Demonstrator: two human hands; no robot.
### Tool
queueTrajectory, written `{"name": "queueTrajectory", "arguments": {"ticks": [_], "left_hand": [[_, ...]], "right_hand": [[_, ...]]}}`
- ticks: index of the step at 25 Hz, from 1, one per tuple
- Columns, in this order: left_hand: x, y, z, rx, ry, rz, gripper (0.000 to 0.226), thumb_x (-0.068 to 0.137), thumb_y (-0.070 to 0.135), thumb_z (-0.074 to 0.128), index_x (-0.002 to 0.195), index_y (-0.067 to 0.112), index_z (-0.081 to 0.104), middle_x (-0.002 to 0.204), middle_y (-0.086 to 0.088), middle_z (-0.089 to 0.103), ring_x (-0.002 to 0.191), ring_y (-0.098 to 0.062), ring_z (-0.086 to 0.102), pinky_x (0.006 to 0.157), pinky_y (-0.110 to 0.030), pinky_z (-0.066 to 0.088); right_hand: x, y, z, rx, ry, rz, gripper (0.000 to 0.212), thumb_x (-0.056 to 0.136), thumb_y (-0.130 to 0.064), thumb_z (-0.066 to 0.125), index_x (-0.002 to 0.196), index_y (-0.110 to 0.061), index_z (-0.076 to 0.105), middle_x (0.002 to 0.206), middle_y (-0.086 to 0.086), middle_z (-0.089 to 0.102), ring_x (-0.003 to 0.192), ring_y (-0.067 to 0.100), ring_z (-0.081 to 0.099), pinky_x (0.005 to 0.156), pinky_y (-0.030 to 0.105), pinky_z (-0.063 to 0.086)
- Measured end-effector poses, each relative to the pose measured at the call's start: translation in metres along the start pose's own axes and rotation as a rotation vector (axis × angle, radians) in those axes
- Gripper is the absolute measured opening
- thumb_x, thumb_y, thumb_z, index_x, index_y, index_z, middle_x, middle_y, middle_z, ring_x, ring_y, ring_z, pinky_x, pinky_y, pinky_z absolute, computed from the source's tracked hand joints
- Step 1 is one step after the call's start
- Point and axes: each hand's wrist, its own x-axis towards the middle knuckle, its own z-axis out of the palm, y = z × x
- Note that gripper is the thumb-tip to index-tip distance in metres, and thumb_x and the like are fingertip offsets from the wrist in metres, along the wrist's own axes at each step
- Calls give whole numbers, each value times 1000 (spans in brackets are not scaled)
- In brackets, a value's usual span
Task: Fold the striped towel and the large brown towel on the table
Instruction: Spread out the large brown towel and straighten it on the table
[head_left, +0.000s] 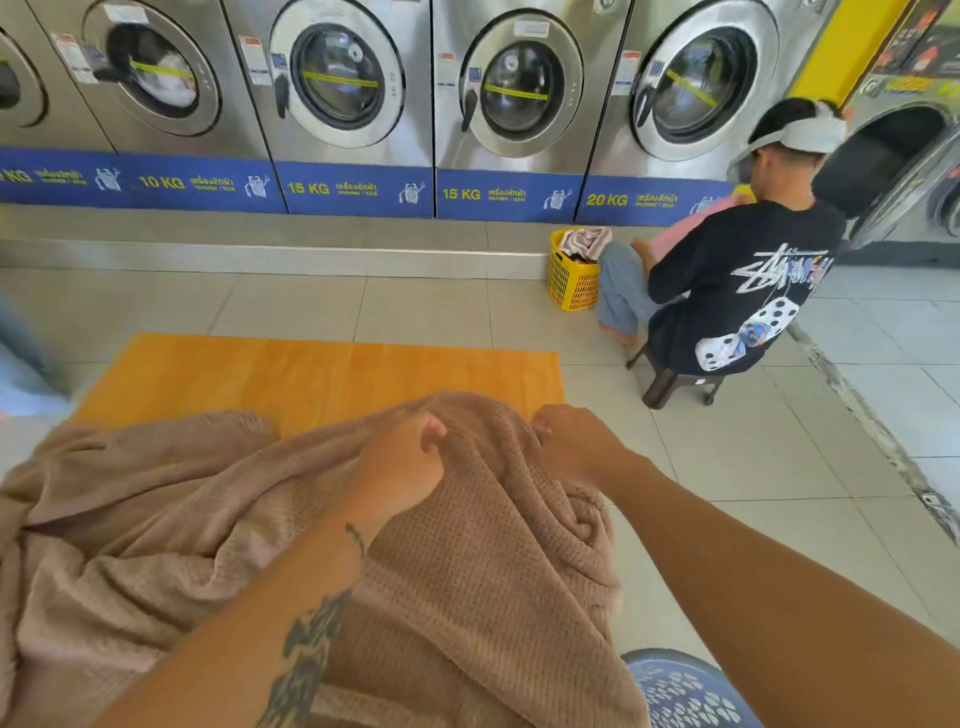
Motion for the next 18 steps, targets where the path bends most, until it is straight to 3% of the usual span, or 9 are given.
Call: {"name": "queueTrajectory", "arguments": {"ticks": [3, 5, 7, 10, 11, 13, 15, 16, 18], "left_hand": [[28, -8, -3, 40, -10, 11, 40, 100, 19, 46, 137, 34, 49, 152, 4, 34, 110, -20, 59, 86, -36, 53], [37, -9, -1, 55, -31, 53, 48, 100, 17, 46, 144, 34, 43, 153, 6, 32, 107, -14, 56, 83, -33, 51], [41, -5, 2, 63, -53, 103, 53, 99, 16, 46, 148, 34, 38, 156, 7, 29, 128, -21, 46, 100, -39, 47], [39, 1, 6, 207, -183, 218, 64, 95, 11, 47, 152, 35, 30, 162, 9, 18, 148, -21, 19, 120, -50, 21], [35, 2, 8, 284, -240, 244, 64, 93, 11, 47, 151, 34, 32, 162, 10, 15, 150, -19, 12, 121, -52, 14], [22, 1, 13, 393, -280, 284, 48, 86, 13, 51, 131, 31, 51, 153, 6, 29, 144, -21, 17, 115, -51, 14], [3, 3, 16, 409, -272, 276, 25, 77, 12, 54, 94, 30, 53, 115, 7, 47, 118, -24, 37, 102, -47, 23], [-6, 4, 17, 411, -266, 252, 23, 74, 11, 55, 82, 30, 46, 100, 6, 45, 104, -23, 40, 96, -45, 27], [-23, 5, 19, 465, -239, 238, 26, 73, 8, 54, 74, 28, 37, 90, 5, 39, 92, -21, 36, 90, -43, 30]], "right_hand": [[30, -15, 14, -85, -33, 65, 58, 77, -31, 49, 134, -24, 44, 123, 4, 62, 112, 33, 57, 97, 51, 46], [33, -27, 21, -98, -71, 83, 57, 76, -23, 46, 133, -27, 39, 101, -1, 64, 96, 29, 58, 104, 54, 35], [24, -35, 27, -130, -41, 34, 54, 82, -20, 47, 135, -28, 41, 97, -4, 63, 97, 27, 58, 109, 53, 27], [-14, -37, 41, -276, 225, -199, 50, 85, -26, 43, 135, -30, 43, 102, -4, 61, 95, 25, 60, 82, 40, 33], [-32, -34, 46, -273, 222, -274, 49, 85, -27, 40, 135, -28, 43, 101, -5, 59, 90, 24, 60, 76, 37, 32], [-67, -24, 50, -124, 14, -356, 53, 89, -25, 42, 140, -29, 33, 103, -4, 59, 86, 23, 60, 73, 38, 42], [-87, -11, 45, 59, -222, -272, 52, 91, -16, 47, 139, -32, 31, 96, -1, 61, 82, 19, 62, 72, 37, 52], [-86, -5, 39, 124, -251, -217, 50, 91, -9, 46, 135, -30, 36, 92, -1, 62, 82, 19, 63, 71, 36, 53], [-72, 0, 26, 141, -205, -117, 47, 89, -1, 45, 128, -25, 42, 91, 4, 62, 83, 22, 63, 67, 35, 53]]}}
